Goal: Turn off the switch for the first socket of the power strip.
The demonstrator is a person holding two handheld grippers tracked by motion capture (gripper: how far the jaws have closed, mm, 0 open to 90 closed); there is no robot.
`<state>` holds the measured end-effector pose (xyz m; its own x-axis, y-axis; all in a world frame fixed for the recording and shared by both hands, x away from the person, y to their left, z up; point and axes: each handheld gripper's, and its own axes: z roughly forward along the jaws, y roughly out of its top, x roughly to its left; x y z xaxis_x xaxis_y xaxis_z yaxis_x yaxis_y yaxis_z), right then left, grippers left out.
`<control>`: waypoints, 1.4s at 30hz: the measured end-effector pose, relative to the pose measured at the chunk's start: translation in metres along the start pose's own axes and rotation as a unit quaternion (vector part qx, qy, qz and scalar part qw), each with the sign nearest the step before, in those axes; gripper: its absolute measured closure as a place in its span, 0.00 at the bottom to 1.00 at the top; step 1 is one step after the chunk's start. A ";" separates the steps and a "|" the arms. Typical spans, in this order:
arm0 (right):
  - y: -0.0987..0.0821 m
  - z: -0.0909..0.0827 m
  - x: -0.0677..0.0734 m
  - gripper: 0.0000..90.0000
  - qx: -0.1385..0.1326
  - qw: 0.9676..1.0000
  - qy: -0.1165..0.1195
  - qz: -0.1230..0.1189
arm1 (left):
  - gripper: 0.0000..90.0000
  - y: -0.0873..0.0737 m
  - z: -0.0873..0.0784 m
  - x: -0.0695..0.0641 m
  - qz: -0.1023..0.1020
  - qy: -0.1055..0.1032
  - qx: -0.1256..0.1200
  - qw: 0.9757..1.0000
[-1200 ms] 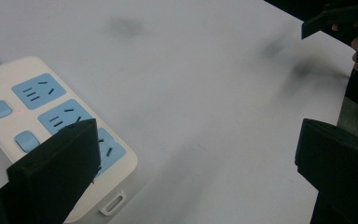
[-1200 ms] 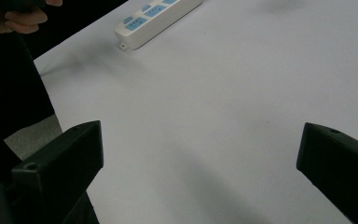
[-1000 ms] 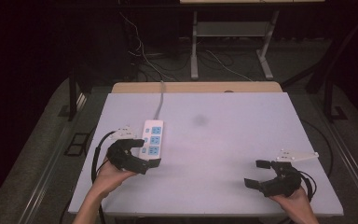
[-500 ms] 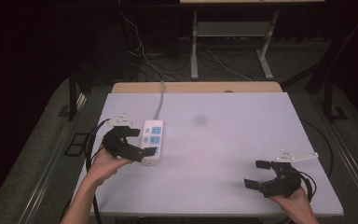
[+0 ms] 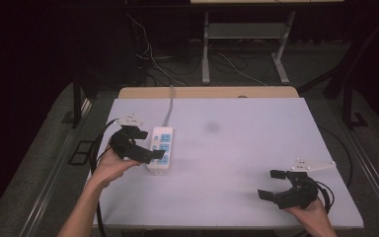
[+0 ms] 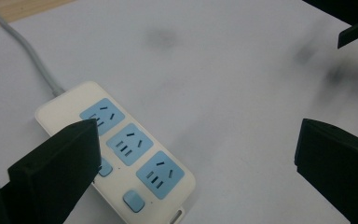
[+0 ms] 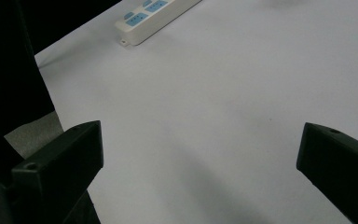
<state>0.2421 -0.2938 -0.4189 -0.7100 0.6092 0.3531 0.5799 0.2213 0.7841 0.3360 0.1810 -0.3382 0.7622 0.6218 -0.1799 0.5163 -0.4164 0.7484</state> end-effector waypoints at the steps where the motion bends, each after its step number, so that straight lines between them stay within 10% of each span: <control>1: 0.000 0.000 0.000 0.00 0.000 1.000 0.000 0.000 | 0.00 0.001 0.000 0.001 0.000 0.000 0.001 1.000; 29: -0.001 0.001 0.000 0.00 0.003 1.000 0.003 0.001 | 0.16 0.025 0.010 0.036 0.004 0.027 0.031 0.999; 42: -0.001 -0.001 0.001 0.00 0.004 1.000 0.000 0.001 | 0.59 0.029 0.019 0.052 0.011 0.046 0.039 0.998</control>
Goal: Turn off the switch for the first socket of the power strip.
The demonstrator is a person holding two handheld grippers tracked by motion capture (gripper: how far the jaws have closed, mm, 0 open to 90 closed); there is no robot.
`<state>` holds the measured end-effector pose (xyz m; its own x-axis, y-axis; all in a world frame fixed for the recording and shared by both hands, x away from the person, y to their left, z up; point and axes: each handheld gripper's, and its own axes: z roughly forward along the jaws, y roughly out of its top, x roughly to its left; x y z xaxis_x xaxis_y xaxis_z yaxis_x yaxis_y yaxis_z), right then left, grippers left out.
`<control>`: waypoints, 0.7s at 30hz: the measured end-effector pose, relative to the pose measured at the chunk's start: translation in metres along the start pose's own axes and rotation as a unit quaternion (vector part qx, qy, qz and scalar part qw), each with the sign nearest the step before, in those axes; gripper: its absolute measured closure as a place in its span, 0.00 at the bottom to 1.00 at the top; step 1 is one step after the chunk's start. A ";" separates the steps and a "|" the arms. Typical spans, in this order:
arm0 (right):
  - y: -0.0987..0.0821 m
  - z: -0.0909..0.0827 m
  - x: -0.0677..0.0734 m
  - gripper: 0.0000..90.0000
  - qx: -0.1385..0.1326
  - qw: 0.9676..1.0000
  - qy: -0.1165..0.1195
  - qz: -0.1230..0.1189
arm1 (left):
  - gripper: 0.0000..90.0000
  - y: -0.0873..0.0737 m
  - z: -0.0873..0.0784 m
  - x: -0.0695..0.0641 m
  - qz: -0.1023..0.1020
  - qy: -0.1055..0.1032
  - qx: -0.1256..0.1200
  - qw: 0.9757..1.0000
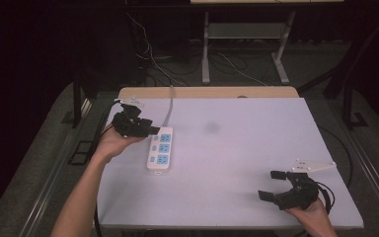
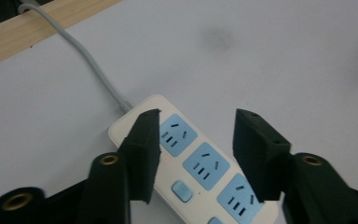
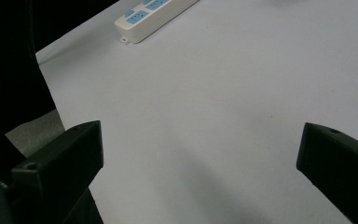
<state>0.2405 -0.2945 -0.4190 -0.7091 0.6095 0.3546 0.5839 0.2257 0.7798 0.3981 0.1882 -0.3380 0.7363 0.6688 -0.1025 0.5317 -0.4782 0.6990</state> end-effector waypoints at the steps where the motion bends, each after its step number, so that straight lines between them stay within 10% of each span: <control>1: 0.000 0.000 0.000 0.00 0.000 1.000 0.000 0.000 | 0.62 0.000 0.001 0.002 0.002 0.001 0.003 1.000; 14: 0.000 0.000 0.000 0.00 0.000 1.000 0.001 0.000 | 0.99 -0.004 0.016 0.020 -0.020 0.002 0.012 1.000; 21: 0.000 0.000 -0.001 0.00 -0.001 1.000 0.002 0.001 | 0.99 -0.006 0.025 0.026 -0.028 0.005 0.019 0.999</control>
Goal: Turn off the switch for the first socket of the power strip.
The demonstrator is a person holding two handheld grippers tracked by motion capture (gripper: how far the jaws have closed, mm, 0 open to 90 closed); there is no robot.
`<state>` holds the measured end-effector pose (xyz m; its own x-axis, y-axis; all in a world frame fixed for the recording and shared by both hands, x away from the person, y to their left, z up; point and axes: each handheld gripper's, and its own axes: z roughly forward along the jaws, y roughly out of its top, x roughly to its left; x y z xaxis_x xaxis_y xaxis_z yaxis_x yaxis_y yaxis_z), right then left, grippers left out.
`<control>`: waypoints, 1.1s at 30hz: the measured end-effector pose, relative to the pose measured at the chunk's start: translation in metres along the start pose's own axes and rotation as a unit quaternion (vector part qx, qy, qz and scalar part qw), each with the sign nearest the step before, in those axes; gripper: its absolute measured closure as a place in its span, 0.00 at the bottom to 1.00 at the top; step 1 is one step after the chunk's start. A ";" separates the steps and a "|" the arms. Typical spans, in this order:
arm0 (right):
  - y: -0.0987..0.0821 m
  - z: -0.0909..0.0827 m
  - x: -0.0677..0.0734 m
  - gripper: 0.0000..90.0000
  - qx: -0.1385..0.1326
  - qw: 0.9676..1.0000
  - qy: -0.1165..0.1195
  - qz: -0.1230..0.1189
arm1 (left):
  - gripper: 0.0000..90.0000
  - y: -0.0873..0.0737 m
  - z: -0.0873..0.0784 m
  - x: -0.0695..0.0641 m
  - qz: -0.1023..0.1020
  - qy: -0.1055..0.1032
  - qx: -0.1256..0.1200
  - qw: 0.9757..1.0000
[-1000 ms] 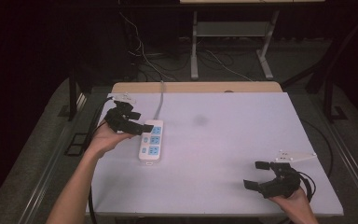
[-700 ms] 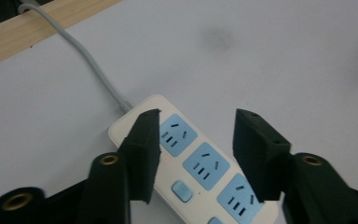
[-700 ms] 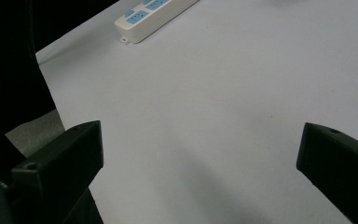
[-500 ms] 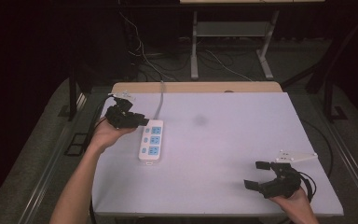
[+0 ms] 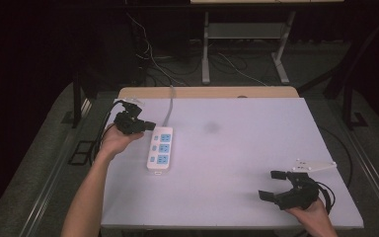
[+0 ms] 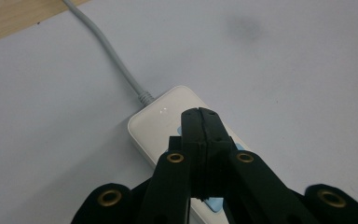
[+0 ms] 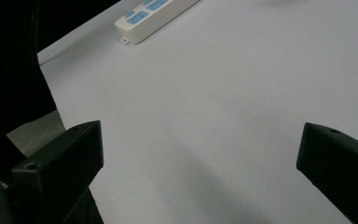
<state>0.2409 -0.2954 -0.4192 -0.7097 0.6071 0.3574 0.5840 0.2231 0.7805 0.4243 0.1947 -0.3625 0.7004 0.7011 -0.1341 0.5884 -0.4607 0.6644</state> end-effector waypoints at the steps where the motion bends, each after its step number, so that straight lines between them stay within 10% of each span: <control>1: 0.000 0.000 0.000 0.00 0.001 1.000 0.000 0.000 | 0.99 0.000 0.001 0.001 -0.002 0.001 0.002 1.000; 33: -0.001 -0.001 0.002 0.00 0.002 1.000 0.000 -0.002 | 0.99 -0.017 0.036 0.014 -0.021 -0.005 0.026 0.999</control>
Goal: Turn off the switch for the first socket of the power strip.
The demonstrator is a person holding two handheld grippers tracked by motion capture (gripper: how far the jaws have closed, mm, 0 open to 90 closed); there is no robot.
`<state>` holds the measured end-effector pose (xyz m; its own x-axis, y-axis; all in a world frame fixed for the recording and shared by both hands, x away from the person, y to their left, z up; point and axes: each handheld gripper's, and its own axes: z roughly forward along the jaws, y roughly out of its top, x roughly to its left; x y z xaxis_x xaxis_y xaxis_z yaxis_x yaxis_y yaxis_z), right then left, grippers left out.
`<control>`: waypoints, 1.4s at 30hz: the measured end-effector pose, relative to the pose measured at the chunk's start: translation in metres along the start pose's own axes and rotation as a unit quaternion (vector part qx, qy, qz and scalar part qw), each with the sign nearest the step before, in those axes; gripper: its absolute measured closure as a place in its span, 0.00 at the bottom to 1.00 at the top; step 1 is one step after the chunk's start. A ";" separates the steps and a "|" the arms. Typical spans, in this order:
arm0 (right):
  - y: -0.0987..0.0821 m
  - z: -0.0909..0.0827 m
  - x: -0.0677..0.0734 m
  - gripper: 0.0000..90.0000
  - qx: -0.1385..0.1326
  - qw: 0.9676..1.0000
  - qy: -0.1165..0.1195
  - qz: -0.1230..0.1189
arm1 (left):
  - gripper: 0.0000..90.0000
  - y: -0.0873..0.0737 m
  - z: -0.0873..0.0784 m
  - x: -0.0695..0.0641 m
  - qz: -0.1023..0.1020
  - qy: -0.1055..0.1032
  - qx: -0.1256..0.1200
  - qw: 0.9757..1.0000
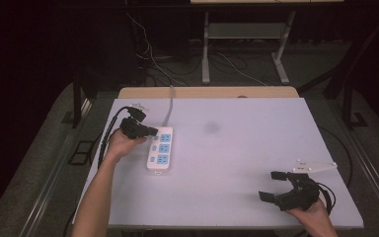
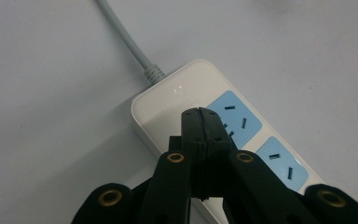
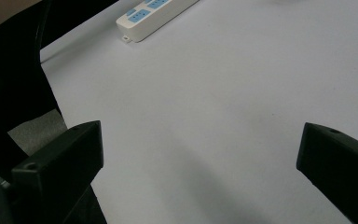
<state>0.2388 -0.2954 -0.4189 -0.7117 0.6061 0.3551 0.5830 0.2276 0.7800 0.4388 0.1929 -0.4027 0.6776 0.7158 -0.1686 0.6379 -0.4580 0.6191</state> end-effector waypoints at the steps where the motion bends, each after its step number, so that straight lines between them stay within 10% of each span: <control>1: 0.000 0.000 0.000 0.00 0.001 1.000 0.000 -0.001 | 0.99 -0.001 0.001 0.000 0.000 0.001 0.003 1.000; 42: -0.002 -0.009 -0.004 0.00 -0.009 1.000 -0.009 0.005 | 1.00 -0.008 0.009 -0.005 -0.050 0.028 -0.029 0.998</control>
<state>0.2366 -0.3048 -0.4175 -0.6990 0.6214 0.3539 0.5826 0.2079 0.7857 0.4332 0.1881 -0.4141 0.5893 0.7852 -0.1902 0.6784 -0.3530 0.6444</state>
